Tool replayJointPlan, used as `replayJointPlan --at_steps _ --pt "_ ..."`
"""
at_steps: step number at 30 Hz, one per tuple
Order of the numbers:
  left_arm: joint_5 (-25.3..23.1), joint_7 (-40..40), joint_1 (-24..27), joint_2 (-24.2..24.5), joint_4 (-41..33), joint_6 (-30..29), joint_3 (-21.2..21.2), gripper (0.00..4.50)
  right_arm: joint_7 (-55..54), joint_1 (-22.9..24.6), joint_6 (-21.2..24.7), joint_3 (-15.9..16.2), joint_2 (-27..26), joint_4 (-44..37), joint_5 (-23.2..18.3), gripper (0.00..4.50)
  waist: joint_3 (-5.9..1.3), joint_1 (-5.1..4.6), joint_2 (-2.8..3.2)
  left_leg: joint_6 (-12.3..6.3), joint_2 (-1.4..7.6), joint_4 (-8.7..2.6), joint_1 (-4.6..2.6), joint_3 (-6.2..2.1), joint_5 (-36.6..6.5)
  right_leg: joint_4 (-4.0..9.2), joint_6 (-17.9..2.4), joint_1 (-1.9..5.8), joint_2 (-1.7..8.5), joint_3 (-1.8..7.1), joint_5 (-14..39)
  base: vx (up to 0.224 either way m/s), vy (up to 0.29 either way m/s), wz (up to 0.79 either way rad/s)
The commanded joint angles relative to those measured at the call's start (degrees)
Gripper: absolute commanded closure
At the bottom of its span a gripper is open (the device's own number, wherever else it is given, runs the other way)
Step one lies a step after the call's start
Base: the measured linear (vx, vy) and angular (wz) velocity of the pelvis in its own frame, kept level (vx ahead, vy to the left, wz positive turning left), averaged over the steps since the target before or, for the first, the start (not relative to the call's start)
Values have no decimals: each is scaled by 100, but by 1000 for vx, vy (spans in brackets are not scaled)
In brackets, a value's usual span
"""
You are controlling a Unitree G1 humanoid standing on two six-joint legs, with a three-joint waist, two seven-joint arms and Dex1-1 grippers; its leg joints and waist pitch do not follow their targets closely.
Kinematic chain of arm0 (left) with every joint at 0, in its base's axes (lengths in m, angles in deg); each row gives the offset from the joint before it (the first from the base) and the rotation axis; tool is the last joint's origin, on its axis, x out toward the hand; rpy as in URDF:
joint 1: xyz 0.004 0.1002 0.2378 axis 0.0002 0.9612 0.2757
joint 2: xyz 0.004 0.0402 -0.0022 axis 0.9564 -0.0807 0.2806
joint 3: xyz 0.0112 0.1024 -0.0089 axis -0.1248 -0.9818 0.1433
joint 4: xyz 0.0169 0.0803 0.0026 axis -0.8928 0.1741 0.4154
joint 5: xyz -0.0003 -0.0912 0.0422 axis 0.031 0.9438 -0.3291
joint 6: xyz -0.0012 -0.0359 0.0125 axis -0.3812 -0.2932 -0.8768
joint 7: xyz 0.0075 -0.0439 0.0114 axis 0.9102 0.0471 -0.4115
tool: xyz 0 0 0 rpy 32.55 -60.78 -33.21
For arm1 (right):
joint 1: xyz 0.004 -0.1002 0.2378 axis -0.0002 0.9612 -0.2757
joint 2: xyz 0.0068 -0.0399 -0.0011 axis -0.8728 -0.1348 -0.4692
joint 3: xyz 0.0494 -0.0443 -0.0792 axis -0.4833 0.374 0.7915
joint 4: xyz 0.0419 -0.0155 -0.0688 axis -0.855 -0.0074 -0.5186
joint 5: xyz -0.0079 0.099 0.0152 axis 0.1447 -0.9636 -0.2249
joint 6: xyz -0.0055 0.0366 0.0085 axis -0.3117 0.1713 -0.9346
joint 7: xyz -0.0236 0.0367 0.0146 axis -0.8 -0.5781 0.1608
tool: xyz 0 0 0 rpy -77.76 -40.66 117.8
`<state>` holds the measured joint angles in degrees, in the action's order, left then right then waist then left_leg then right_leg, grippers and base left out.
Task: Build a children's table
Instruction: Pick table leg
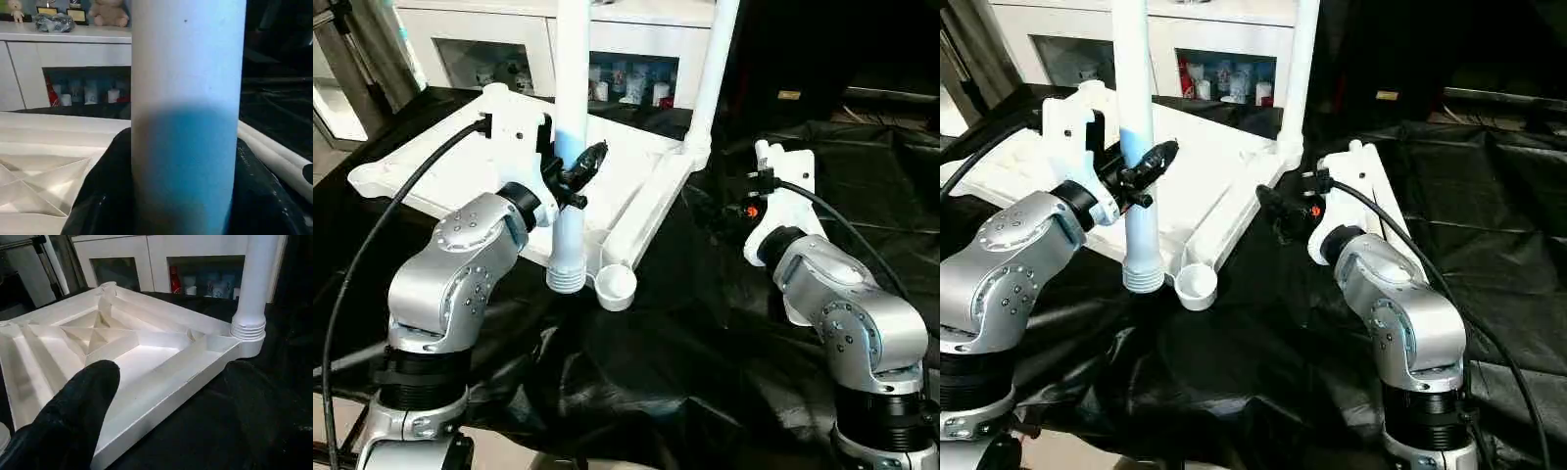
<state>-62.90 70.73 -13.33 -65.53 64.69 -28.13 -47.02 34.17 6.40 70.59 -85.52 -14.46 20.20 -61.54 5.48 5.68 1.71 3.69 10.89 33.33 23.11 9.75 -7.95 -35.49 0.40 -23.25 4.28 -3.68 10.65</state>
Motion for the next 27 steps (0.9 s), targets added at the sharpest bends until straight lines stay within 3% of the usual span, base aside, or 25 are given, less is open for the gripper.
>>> replayJointPlan --at_steps 1,10,19,27 --pt "-17 -7 -94 24 -95 8 -3 265 -19 -22 -22 -9 13 -59 28 57 -424 -4 36 353 129 -403 -156 -89 -1806 519 -462 185 296 250 1788 0 0 0" --pt "-17 -7 -94 24 -95 8 -3 265 -19 -22 -22 -9 13 -59 28 57 -459 2 38 291 130 -380 -144 -68 -1366 441 -702 240 286 250 998 0 0 0" --pt "-17 -7 -94 24 -95 8 -3 265 -19 -22 -22 -9 13 -59 28 57 -438 -1 39 314 133 -396 -157 -70 -1566 480 -630 227 293 249 1368 0 0 0" --pt "-17 -7 -94 24 -95 8 -3 265 -19 -22 -22 -9 13 -59 28 57 -445 3 45 321 135 -392 -158 -73 -1525 468 -652 230 291 250 1265 0 0 0"
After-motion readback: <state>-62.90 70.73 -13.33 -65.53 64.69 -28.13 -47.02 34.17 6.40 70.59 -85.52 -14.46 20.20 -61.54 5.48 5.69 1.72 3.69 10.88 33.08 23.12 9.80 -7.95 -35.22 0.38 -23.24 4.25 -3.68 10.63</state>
